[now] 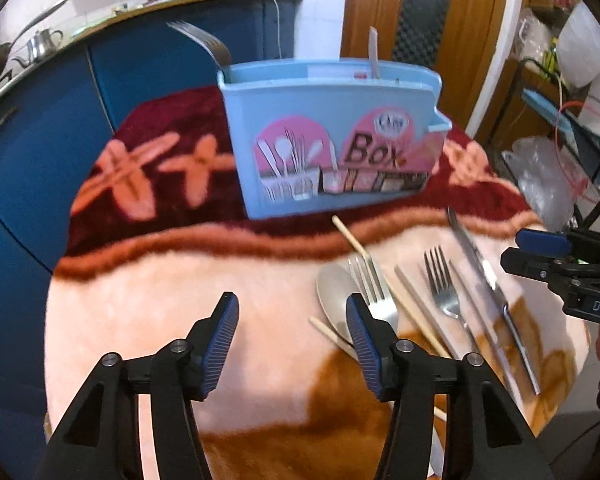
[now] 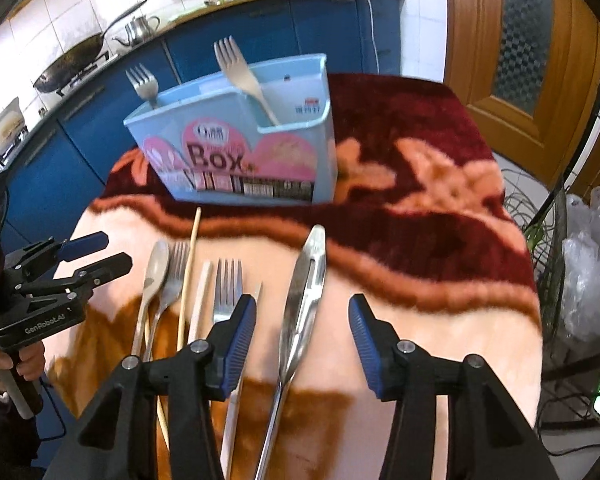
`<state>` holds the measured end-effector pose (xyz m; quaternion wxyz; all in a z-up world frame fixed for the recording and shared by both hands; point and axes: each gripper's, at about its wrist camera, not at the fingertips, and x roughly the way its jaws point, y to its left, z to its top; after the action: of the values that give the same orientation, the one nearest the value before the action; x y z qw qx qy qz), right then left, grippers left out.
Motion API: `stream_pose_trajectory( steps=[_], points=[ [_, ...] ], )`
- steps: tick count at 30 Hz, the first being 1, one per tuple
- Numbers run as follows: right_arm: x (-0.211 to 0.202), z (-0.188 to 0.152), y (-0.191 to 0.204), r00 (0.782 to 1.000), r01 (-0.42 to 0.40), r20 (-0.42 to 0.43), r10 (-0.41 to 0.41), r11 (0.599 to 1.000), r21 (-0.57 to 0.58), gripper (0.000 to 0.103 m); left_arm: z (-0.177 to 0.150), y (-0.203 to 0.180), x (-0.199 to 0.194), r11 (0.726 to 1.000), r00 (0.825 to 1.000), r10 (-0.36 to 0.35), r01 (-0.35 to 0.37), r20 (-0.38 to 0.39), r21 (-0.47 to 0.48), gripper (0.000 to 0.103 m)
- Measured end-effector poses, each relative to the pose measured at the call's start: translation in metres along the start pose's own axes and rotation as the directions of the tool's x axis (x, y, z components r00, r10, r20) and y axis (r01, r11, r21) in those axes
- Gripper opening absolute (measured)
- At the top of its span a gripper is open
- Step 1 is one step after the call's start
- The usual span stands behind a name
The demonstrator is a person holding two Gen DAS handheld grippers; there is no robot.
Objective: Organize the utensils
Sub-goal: 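Grasp the beige spoon with the left tool while the right tool grasps the silver tongs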
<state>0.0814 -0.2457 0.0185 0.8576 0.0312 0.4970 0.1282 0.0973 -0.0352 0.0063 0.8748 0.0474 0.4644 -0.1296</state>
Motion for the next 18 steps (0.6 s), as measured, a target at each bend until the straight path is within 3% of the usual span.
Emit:
stream_pose_trajectory(
  steps=[6,18],
  points=[
    [0.007,-0.004,-0.001,0.999,-0.006,-0.044,0.006,1.000,0.007,0.053,-0.004,-0.005,0.013,0.999,0.998,-0.035,0.035,-0.058,-0.008,0.059],
    [0.024,-0.005,-0.007,0.995,-0.002,-0.098,0.005,1.000,0.030,0.054,0.001,-0.008,0.030,0.994,0.992,-0.108,0.107,-0.070,-0.029,0.056]
  ],
)
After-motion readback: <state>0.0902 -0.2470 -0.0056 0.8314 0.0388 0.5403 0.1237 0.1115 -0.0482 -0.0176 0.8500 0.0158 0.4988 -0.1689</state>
